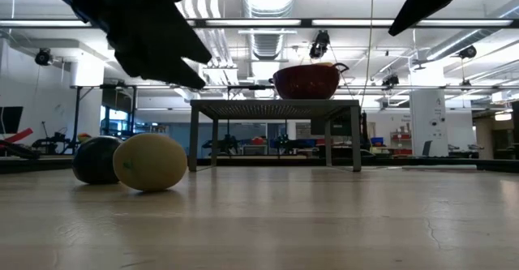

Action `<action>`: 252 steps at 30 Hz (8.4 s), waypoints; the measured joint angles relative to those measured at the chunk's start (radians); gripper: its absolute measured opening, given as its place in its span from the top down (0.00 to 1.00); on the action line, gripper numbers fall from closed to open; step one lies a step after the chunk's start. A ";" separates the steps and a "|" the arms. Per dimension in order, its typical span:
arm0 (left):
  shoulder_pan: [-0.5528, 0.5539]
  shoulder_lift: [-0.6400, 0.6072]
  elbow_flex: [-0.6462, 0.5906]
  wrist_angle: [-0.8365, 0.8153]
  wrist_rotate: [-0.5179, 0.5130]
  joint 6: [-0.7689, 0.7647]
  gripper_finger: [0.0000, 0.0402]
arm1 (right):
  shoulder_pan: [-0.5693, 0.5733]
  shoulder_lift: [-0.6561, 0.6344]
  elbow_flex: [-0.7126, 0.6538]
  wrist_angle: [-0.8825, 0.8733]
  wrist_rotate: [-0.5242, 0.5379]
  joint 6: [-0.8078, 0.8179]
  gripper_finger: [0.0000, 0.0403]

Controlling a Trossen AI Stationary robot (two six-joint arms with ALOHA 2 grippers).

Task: Pick & Place Fruit
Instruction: Put the kiwi into the purple strainer bowl on the shelf

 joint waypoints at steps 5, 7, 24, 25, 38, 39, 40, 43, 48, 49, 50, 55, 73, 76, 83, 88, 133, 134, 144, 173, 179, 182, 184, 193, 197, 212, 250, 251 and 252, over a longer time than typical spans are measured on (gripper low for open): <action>-0.013 0.055 0.042 0.010 0.000 0.012 0.16 | 0.000 0.000 0.000 0.000 0.000 0.000 0.76; -0.015 0.073 0.061 0.004 0.000 0.022 0.16 | 0.000 0.000 0.000 0.000 0.000 0.000 0.75; -0.015 0.069 0.087 -0.107 0.009 0.020 0.15 | -0.001 0.000 0.000 0.000 -0.003 -0.003 0.66; -0.015 0.069 0.087 -0.112 0.013 0.019 0.15 | -0.001 0.000 0.000 -0.001 -0.003 -0.003 0.66; -0.029 0.075 0.170 -0.304 0.138 -0.249 0.15 | -0.004 0.000 0.000 -0.001 -0.004 -0.013 0.60; -0.036 0.079 0.183 -0.340 0.121 -0.294 0.15 | -0.004 0.000 0.000 -0.001 -0.004 -0.011 0.60; -0.039 0.087 0.193 -0.367 0.105 -0.333 0.15 | -0.004 0.000 0.000 -0.001 -0.004 -0.011 0.60; -0.042 0.121 0.223 -0.409 0.090 -0.444 0.15 | -0.004 0.000 0.000 0.000 -0.005 -0.010 0.59; -0.042 0.196 0.269 -0.455 0.101 -0.563 0.15 | -0.004 0.000 0.000 -0.001 -0.005 -0.011 0.59; -0.044 0.212 0.284 -0.479 0.102 -0.581 0.15 | -0.004 0.000 0.000 -0.001 -0.005 -0.011 0.60; -0.047 0.228 0.301 -0.502 0.104 -0.597 0.15 | -0.004 0.000 0.000 -0.001 -0.005 -0.011 0.60; -0.053 0.312 0.388 -0.630 0.105 -0.641 0.15 | -0.004 0.000 0.000 -0.001 -0.006 -0.014 0.64; -0.061 0.438 0.465 -0.722 0.176 -0.701 0.15 | -0.004 0.000 0.000 -0.001 -0.006 -0.020 0.72; -0.062 0.442 0.465 -0.721 0.181 -0.702 0.15 | -0.004 0.000 0.000 -0.001 -0.005 -0.019 0.73; -0.061 0.455 0.464 -0.720 0.181 -0.694 0.16 | -0.004 0.000 0.000 -0.001 -0.002 -0.019 0.76; -0.061 0.456 0.465 -0.720 0.181 -0.694 0.16 | -0.004 0.000 0.000 -0.001 -0.002 -0.029 0.78; -0.072 0.445 0.458 -0.724 0.147 -0.618 0.38 | -0.004 0.000 0.000 -0.053 -0.028 -0.018 0.69; -0.076 0.445 0.458 -0.723 0.142 -0.618 0.38 | -0.004 0.000 0.000 -0.052 -0.037 -0.014 0.68; -0.101 0.445 0.458 -0.723 0.109 -0.616 0.38 | -0.004 -0.001 0.000 -0.050 -0.090 0.019 0.62; -0.103 0.443 0.473 -0.474 -0.002 -0.416 0.38 | -0.003 -0.001 0.000 -0.044 -0.081 -0.044 0.55; -0.101 0.443 0.473 -0.422 -0.051 -0.352 0.38 | -0.003 -0.001 0.000 -0.040 -0.065 -0.047 0.58; -0.095 0.442 0.473 -0.394 -0.076 -0.323 0.38 | -0.003 0.006 0.000 -0.016 -0.011 -0.080 0.56; -0.086 0.441 0.473 -0.347 -0.076 -0.283 0.38 | -0.003 0.014 0.000 -0.009 0.014 -0.102 0.55; -0.023 0.429 0.472 -0.063 0.011 0.002 0.38 | -0.003 0.030 -0.005 -0.003 0.064 -0.146 0.48; -0.001 0.407 0.471 0.026 0.039 0.117 0.38 | 0.006 0.028 -0.021 -0.002 0.072 -0.146 0.46; 0.022 0.265 0.367 -0.057 -0.075 0.180 0.38 | 0.008 0.028 -0.177 0.085 0.071 -0.090 0.39; 0.014 -0.027 -0.253 0.853 0.080 0.668 0.38 | -0.022 0.027 -0.285 1.159 -0.114 -0.605 0.52; 0.014 -0.027 -0.253 0.854 0.080 0.672 0.38 | -0.026 0.029 -0.293 1.208 -0.149 -0.629 0.52; 0.014 -0.027 -0.253 0.855 0.080 0.671 0.38 | -0.030 0.032 -0.297 1.248 -0.177 -0.650 0.51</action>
